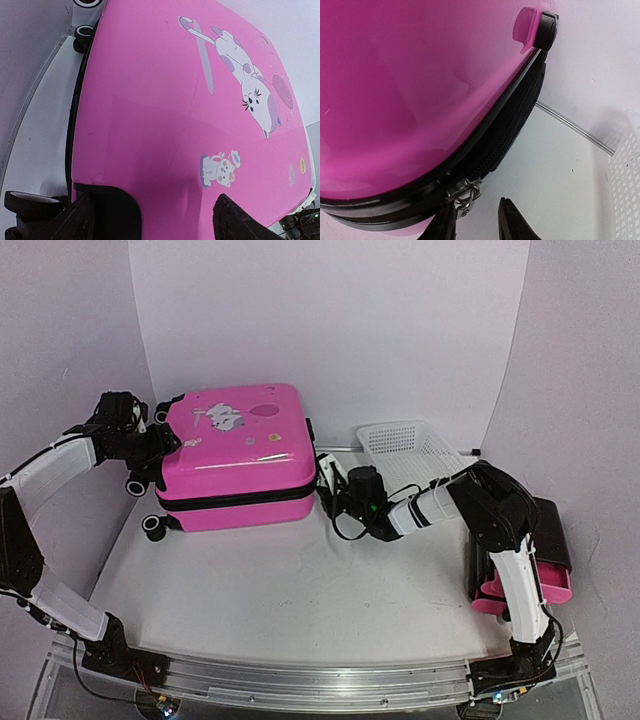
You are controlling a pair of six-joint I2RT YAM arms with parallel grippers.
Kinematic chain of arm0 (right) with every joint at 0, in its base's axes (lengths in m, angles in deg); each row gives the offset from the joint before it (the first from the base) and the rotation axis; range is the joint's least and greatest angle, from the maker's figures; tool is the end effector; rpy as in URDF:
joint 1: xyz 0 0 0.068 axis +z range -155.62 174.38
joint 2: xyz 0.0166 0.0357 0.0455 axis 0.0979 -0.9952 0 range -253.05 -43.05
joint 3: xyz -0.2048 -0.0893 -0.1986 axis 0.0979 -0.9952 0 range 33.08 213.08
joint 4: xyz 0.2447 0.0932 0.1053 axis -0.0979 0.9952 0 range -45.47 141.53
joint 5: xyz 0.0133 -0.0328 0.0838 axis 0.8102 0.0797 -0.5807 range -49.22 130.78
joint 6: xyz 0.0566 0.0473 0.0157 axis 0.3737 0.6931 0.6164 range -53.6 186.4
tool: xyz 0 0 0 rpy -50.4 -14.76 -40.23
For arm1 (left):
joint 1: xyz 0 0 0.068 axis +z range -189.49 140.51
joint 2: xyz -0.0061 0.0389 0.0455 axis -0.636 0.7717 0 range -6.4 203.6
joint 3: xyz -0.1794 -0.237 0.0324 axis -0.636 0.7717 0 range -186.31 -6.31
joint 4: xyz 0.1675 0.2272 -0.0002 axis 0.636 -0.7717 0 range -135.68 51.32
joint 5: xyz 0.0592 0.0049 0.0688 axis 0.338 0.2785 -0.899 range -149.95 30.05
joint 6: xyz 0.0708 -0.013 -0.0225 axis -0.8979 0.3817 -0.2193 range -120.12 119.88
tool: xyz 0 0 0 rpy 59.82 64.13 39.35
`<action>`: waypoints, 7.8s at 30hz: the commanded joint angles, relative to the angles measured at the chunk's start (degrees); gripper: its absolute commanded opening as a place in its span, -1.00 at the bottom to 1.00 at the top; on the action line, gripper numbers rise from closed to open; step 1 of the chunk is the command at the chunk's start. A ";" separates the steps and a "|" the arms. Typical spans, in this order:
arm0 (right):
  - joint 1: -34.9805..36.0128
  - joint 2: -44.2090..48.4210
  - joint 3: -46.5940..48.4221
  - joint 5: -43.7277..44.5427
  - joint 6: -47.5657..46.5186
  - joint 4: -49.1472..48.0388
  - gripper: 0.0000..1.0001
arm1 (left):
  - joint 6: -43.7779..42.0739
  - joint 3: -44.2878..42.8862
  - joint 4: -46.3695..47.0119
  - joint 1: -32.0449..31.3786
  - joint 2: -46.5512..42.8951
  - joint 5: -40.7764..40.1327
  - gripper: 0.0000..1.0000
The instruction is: Open, take out, and arrange the luggage
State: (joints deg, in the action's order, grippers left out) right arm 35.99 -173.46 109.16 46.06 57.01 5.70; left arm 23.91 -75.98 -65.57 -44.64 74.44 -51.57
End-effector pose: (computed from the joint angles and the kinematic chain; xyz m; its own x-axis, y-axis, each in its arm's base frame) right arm 0.4117 0.3577 0.1163 -0.1001 -0.3061 -0.9467 -0.6196 0.7637 -0.1814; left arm 0.3529 -0.0411 0.3235 -0.6434 -0.3466 -0.6826 -0.0646 0.9130 -0.4027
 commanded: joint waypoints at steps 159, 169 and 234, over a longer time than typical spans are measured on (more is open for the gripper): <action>-3.72 27.75 -15.62 -23.11 22.64 20.53 -1.00 | -14.33 -1.15 -30.39 -26.85 -18.59 -5.46 0.92; -8.00 23.67 -6.17 -29.49 19.40 28.64 -1.00 | -22.23 0.63 -33.45 -11.29 -14.92 2.49 0.99; -4.83 12.99 5.84 -23.51 29.79 41.58 -1.00 | -11.83 -13.54 -17.12 -5.38 -3.31 -3.23 0.99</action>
State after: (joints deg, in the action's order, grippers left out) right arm 33.41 -161.13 110.82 23.94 89.97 40.98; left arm 14.71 -86.05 -81.22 -58.87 69.85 -52.20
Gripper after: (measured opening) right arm 0.013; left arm 0.994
